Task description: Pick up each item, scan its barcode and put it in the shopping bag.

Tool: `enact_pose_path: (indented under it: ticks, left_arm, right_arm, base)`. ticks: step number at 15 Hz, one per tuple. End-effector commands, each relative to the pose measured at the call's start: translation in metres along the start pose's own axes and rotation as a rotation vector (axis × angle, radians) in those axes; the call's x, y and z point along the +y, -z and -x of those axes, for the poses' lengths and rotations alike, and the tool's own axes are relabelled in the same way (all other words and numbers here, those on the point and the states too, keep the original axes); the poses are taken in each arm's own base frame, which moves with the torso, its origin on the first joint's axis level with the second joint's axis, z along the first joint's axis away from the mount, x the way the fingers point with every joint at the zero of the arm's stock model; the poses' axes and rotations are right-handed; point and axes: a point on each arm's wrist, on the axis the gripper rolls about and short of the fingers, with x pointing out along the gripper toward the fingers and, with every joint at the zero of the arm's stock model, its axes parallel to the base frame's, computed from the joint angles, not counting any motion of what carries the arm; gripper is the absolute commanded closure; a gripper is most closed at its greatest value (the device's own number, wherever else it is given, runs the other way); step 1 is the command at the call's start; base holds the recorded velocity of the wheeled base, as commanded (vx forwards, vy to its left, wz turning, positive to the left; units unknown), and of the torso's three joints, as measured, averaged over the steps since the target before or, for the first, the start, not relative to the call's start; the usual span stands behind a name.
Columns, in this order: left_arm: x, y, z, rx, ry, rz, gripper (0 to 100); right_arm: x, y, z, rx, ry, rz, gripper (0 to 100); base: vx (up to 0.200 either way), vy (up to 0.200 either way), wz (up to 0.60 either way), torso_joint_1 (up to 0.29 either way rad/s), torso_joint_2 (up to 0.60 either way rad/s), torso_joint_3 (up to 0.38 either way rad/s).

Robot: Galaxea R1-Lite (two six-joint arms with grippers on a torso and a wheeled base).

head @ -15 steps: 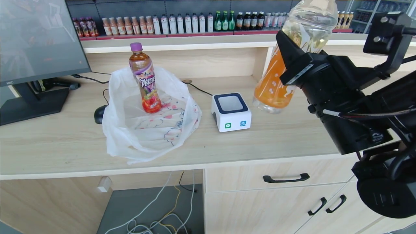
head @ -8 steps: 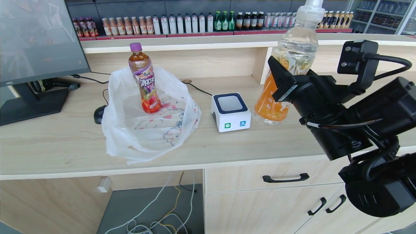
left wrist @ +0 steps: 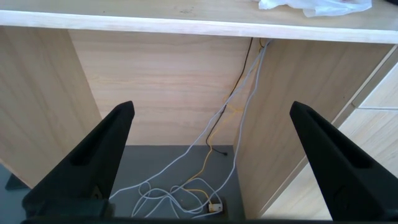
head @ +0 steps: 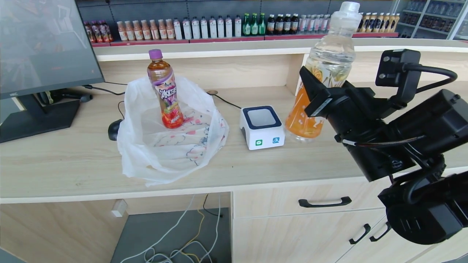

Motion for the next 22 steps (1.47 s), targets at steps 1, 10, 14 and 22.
enact_pose_path:
  ticks: [1,10,14,22]
  left_arm:
    - [0.0,0.0,0.0,0.0,0.0,0.0,0]
    - [0.0,0.0,0.0,0.0,0.0,0.002,0]
    - [0.0,0.0,0.0,0.0,0.0,0.002,0]
    - [0.0,0.0,0.0,0.0,0.0,-0.003,0]
  right_arm:
    - [0.0008,0.0041,-0.0016,0.007,-0.002,0.0,100]
    - [0.0009,0.0022,-0.0008,0.004,0.001,-0.006,100]
    - [0.001,0.0002,-0.0015,-0.003,0.002,-0.008,100]
    - [0.0036,-0.0031,-0.0027,-0.016,-0.003,-0.005,100]
  base:
    - [0.0,0.2,0.0,-0.002,0.0,-0.002]
    - [0.0,0.2,0.0,0.004,0.0,0.003]
    - [0.0,0.2,0.0,0.0,0.0,0.005]
    - [0.0,0.025,0.0,0.0,0.0,0.0]
